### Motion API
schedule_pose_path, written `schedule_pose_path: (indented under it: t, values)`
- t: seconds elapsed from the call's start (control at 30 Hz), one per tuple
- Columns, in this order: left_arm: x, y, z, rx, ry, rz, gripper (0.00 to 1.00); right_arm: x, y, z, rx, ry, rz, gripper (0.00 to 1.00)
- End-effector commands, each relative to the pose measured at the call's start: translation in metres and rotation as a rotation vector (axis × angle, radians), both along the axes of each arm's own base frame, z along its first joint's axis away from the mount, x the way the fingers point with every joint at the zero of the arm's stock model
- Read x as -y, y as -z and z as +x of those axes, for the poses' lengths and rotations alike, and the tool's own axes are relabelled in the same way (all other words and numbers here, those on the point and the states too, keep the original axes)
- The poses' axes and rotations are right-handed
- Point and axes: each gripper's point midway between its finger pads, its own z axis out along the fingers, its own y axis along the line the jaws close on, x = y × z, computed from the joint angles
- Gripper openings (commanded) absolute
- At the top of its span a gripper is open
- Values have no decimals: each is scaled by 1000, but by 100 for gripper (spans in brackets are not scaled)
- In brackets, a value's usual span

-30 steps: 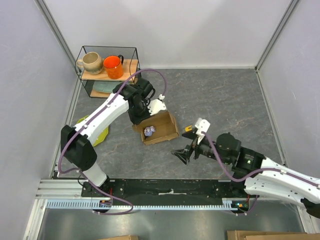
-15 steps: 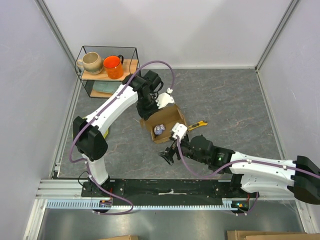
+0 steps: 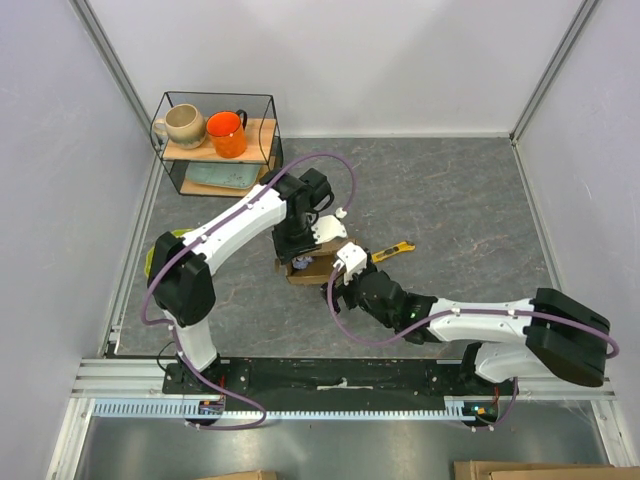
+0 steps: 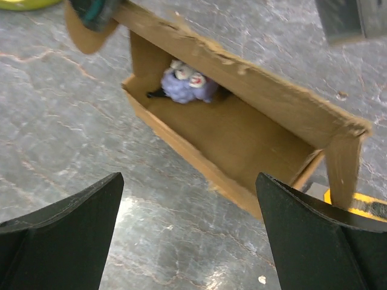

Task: Unpack the express box
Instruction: Place the express box at the center of the board.

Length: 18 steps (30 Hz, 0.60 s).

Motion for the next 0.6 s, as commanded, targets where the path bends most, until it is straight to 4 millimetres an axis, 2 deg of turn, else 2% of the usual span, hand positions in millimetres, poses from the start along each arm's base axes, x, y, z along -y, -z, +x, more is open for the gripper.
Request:
schedule_pose_path:
  t: [0.0, 0.17, 0.47, 0.53, 0.57]
  values:
    - [-34, -29, -29, -64, 26, 97, 32, -5, -16, 27, 17, 90, 88, 98]
    - [-31, -45, -25, -9, 25, 55, 40, 0, -20, 34, 30, 130, 129, 98]
    - [-25, -66, -23, 59, 25, -2, 41, -9, -20, 42, 22, 168, 178, 98]
    - [-20, -71, -24, 66, 15, -32, 47, -11, -26, 46, 32, 183, 201, 98]
    - [-19, -73, -24, 70, 11, -42, 62, -12, -28, 47, 37, 187, 207, 98]
